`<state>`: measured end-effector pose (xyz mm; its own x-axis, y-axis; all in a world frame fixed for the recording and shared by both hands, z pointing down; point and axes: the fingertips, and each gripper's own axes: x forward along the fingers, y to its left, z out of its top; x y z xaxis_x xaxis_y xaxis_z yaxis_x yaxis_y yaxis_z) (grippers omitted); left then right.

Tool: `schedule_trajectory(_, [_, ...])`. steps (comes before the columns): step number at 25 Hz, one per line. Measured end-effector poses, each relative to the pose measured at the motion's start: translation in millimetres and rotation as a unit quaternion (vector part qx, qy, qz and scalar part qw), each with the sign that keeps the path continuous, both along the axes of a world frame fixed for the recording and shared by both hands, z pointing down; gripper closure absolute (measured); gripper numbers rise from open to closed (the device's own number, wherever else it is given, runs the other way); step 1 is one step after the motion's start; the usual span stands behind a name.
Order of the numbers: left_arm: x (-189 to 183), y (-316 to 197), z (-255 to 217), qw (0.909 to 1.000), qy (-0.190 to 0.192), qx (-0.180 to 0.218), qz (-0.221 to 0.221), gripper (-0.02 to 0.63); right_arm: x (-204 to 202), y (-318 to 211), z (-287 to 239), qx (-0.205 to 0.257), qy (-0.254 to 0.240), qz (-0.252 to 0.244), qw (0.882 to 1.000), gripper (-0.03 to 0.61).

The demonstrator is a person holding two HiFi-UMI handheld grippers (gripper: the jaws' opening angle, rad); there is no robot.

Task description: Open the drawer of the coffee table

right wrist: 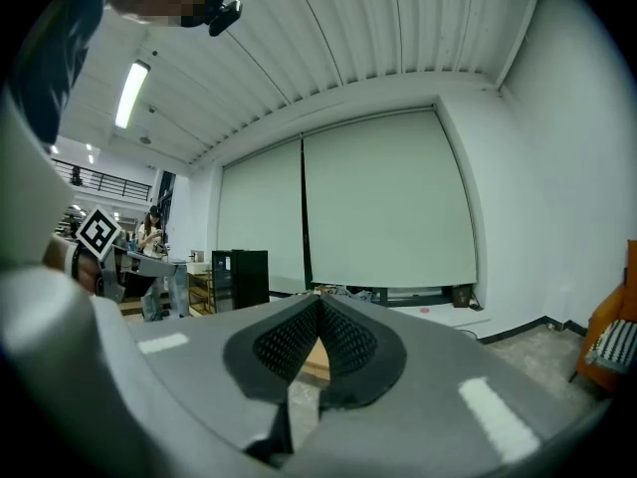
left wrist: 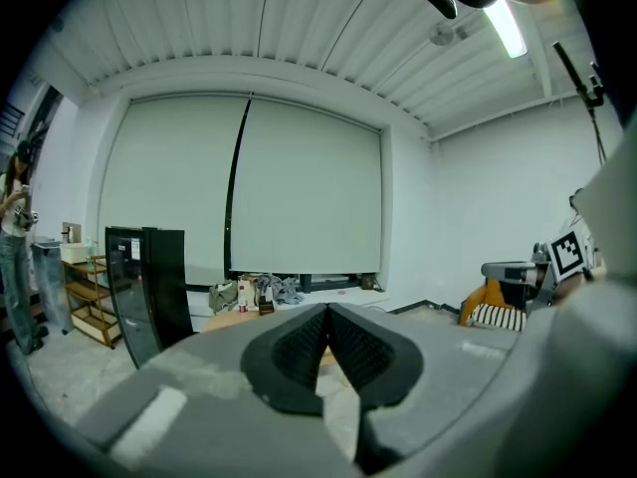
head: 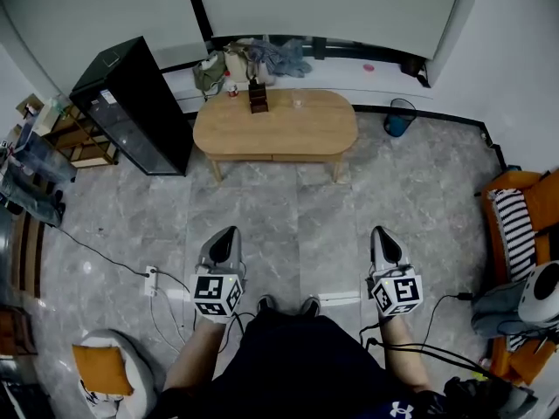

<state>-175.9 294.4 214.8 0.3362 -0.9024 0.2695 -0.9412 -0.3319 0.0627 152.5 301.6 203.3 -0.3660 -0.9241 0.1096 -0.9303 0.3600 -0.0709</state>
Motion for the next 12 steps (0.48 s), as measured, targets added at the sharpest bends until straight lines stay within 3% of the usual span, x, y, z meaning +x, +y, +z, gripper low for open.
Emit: schedule_trajectory(12, [27.6,-6.2,3.7,0.9998,-0.006,0.002,-0.018,0.612,47.6,-14.7,7.4,0.004,0.013,-0.001,1.000,0.575])
